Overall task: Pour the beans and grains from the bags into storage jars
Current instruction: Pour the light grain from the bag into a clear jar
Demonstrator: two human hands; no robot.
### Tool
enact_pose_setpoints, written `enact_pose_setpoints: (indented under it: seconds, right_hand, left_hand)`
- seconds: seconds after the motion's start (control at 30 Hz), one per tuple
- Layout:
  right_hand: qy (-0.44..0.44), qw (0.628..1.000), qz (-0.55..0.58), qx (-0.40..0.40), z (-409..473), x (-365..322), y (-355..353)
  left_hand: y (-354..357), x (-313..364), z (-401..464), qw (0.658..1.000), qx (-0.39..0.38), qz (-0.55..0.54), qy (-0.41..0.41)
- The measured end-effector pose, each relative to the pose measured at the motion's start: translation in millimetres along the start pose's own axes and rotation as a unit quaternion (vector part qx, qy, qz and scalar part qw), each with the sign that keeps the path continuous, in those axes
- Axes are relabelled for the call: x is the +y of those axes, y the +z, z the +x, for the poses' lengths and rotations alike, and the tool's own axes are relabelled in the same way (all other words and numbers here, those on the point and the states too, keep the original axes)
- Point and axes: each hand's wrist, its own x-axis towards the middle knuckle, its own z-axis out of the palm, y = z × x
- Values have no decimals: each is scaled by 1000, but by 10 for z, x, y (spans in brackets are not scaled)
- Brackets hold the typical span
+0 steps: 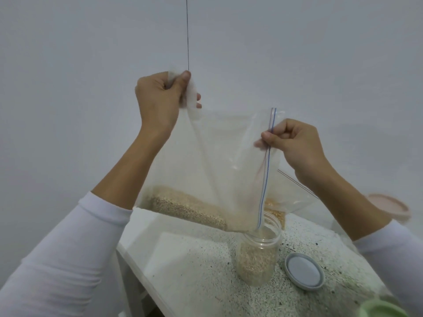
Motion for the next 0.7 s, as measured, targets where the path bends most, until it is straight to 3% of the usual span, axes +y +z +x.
enact_pose_setpoints:
  seconds: [0.13,0.23,0.6,0.7]
  right_hand:
    - [-13,999,19,37,27,-24,-77]
    - [-3,1000,6,13,6,5,-65]
    - [-12,998,31,54,7,-6,-121]
    - [2,1000,6,30,-17,34,-105]
  left_hand:
    - [-58,6,36,1000,29,-8,-5]
    - [-24,32,8,1000,-4,-21,-22]
    - [-11,18,61,999,39,9,2]
    - [8,22,66,1000,-1,-3,6]
